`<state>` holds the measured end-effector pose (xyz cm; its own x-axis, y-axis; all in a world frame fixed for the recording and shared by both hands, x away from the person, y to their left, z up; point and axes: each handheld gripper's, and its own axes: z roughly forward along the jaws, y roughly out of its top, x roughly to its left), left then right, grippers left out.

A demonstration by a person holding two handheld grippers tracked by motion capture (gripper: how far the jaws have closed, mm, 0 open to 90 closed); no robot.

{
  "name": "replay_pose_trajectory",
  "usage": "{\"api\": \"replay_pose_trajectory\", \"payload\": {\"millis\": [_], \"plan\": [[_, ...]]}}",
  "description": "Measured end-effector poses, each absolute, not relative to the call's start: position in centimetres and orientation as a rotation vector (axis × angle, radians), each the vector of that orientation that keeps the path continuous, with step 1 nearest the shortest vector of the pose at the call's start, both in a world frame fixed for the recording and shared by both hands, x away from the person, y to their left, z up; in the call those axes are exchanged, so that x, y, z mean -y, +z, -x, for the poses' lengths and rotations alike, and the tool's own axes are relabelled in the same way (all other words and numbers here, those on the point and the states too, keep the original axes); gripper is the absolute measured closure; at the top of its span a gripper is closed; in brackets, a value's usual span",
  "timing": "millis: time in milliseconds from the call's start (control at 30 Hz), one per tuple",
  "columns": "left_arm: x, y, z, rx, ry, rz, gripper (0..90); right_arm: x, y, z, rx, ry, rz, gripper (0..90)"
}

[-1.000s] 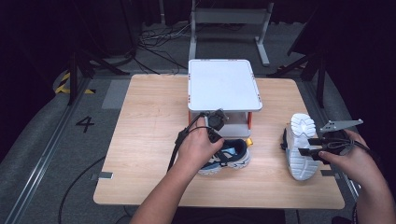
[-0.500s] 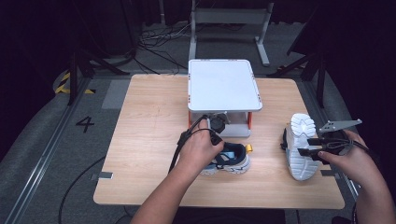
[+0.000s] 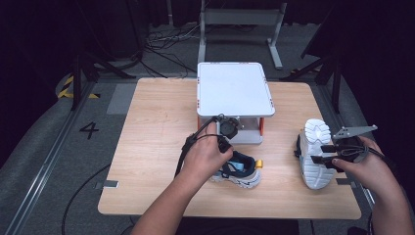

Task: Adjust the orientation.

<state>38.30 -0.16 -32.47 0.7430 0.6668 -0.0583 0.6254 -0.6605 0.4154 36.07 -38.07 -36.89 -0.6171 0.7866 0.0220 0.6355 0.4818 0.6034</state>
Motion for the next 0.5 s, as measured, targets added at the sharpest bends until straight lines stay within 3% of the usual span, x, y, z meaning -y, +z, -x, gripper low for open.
{"api": "replay_pose_trajectory", "payload": {"millis": [100, 233, 333, 500], "plan": [[0.2, -32.6, -38.3, -1.022, 0.066, -2.499, 89.8, 38.0, -37.1, -36.2, -2.477, 0.836, -1.218, 39.0], [0.8, -34.7, -38.8, -1.11, 0.034, -2.476, 66.5, 37.8, -37.1, -36.1, -2.484, 0.837, -1.206, 38.5], [1.2, -36.7, -39.5, -1.149, 0.069, -2.517, 57.1, 37.8, -37.0, -36.1, -2.482, 0.841, -1.2, 38.4], [1.0, -37.3, -39.7, -1.146, 0.076, -2.549, 70.0, 37.9, -37.2, -36.2, -2.487, 0.833, -1.21, 38.3]]}}
